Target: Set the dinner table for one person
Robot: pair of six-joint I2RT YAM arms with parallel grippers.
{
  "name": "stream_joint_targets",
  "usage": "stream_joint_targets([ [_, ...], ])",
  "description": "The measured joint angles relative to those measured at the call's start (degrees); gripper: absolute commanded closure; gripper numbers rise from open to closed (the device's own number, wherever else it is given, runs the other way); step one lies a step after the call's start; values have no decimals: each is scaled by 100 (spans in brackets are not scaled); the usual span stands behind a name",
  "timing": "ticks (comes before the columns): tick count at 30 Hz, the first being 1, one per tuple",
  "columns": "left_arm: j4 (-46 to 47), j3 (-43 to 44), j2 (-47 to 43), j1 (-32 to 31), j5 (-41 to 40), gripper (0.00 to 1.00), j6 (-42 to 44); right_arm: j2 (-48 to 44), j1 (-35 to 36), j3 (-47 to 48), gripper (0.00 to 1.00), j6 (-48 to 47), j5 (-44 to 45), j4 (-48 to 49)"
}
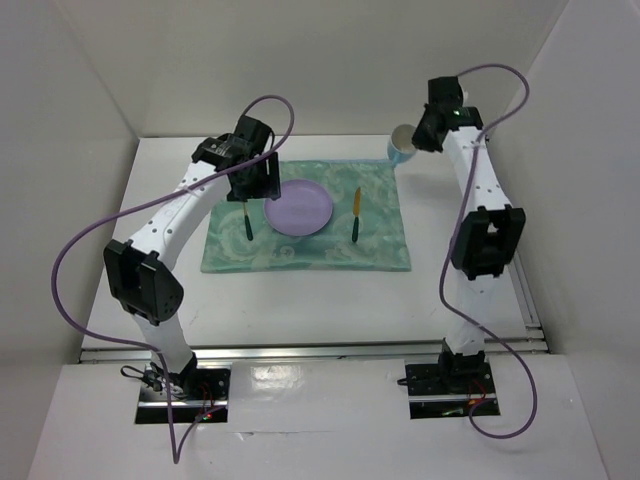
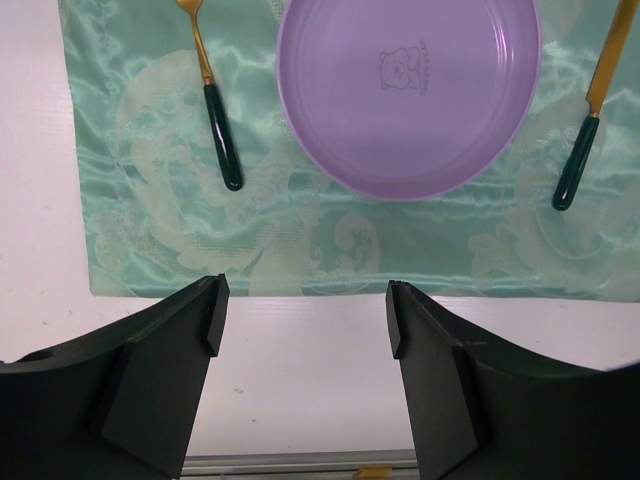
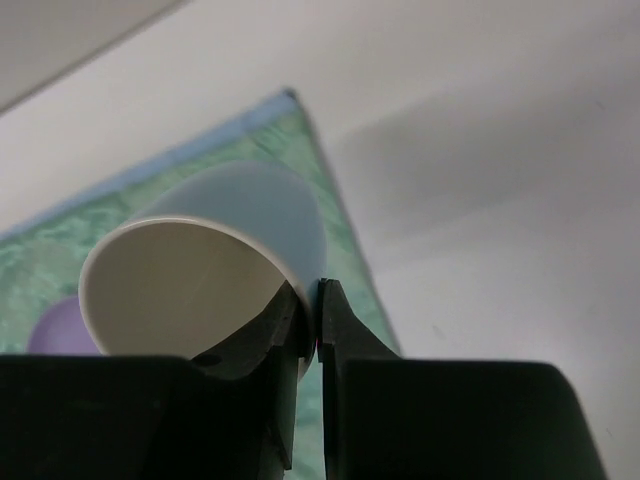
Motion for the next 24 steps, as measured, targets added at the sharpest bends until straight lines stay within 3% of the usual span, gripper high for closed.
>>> stream_joint_targets([
  [2, 7, -42, -72, 2, 11, 20, -85, 682, 186, 1038, 100, -22, -48, -153],
  [5, 24, -214, -280, 2, 46, 20, -129, 1408, 372, 1845, 100, -37, -188, -188],
  [24, 66, -835, -518, -4, 55, 20, -249, 2367, 505, 1836, 100, -37, -273, -326],
])
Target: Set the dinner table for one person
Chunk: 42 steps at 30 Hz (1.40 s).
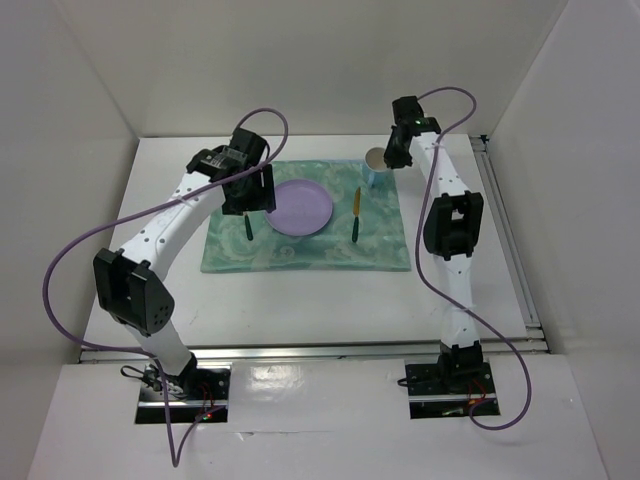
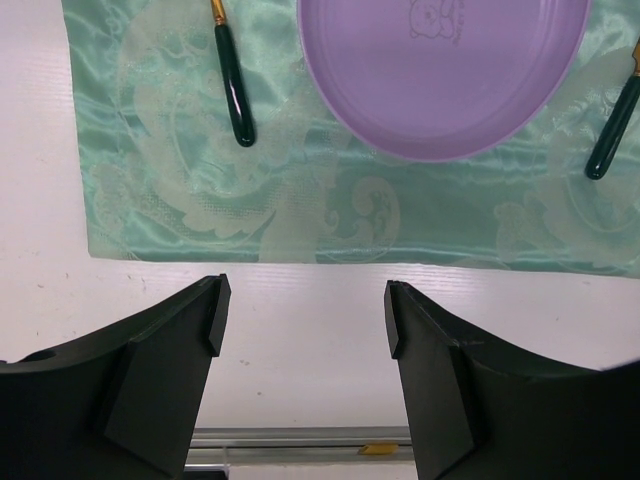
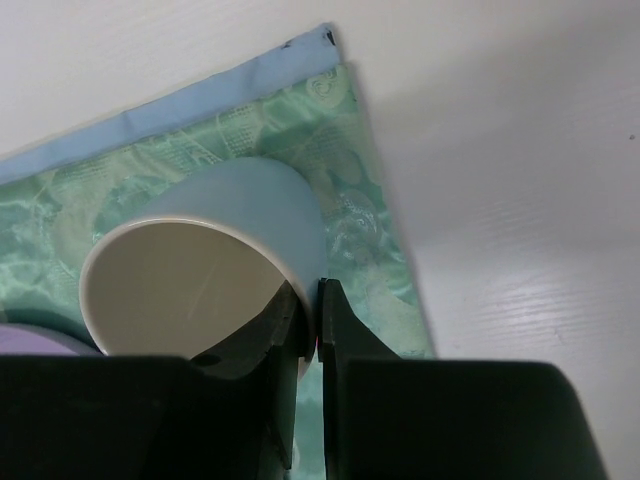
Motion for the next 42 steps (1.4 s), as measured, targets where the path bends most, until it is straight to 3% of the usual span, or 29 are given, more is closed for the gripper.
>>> stream_joint_targets([
  [5, 13, -33, 0, 0, 2, 20, 0, 17, 33, 0, 99, 0, 133, 28],
  [7, 15, -33, 0, 0, 2, 20, 0, 28, 42, 0, 82, 0, 138, 46],
  [8, 15, -33, 0, 0, 2, 20, 0, 39, 44, 0, 58, 2, 129, 52],
  [10, 9, -33, 0, 0, 0, 20, 0, 74, 48, 0, 38, 26, 94, 111],
  [17, 2, -98, -20, 0, -24, 20, -2, 81, 85, 70, 0, 90, -92, 459],
  [24, -63, -105, -61, 0, -46, 17, -2, -297, 61, 142, 0, 68, -245, 492],
  [28, -177, -59, -149, 0, -175, 16, -2, -1443, -63, -431, 0, 66, -271, 479],
  [38, -118, -201, -1088, 0, -299, 16, -17, -6282, -874, -4789, 0, -4, 914, 192],
  [42, 15, -363, -1499, 0, -295, 16, -20, -7361, -1058, -6137, 0, -55, 1117, -160],
])
